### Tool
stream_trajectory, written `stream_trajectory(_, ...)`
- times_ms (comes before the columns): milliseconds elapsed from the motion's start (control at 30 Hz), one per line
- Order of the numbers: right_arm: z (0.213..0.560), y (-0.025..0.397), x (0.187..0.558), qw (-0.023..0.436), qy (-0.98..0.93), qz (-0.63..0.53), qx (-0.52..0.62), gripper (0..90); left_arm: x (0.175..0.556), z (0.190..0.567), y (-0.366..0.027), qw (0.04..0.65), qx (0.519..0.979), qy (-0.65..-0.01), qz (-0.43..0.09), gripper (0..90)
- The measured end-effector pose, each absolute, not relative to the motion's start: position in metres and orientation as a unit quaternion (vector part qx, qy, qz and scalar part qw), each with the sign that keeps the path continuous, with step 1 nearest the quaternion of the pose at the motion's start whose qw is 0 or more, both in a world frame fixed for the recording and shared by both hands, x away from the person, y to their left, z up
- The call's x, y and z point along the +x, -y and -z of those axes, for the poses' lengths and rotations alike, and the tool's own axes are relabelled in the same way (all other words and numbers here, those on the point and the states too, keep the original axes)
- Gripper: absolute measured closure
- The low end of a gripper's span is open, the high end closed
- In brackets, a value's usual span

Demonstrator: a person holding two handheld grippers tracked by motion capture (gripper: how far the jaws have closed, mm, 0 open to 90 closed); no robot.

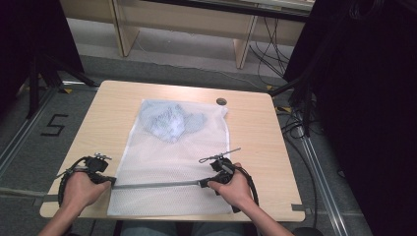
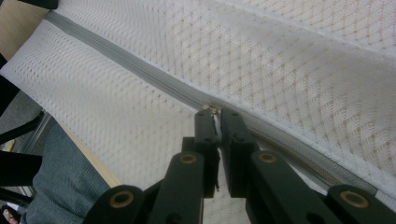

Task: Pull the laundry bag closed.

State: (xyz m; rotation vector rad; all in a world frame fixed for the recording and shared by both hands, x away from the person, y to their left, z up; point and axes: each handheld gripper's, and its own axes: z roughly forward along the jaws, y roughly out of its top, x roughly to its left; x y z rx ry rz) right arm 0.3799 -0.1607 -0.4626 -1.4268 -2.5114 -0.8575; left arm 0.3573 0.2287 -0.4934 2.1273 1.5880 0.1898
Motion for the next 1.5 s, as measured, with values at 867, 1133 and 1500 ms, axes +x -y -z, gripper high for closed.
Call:
stream_trajectory(867,0.463,0.174,0.38,0.066,0.825,0.289,-0.48,86.8,0.357,0.493,-0.229,0.238,0.777,-0.579,-0.07,90.0)
stream_trajectory(1133,0.463,0.178,0.38,0.062,0.824,0.288,-0.483,86.8,0.357,0.493,-0.229,0.238,0.776,-0.579,-0.07,90.0)
stream_trajectory(1500,0.46,0.181,0.379,0.068,0.822,0.282,-0.49,86.8,0.358,0.494,-0.229,0.24,0.774,-0.582,-0.069,90.0)
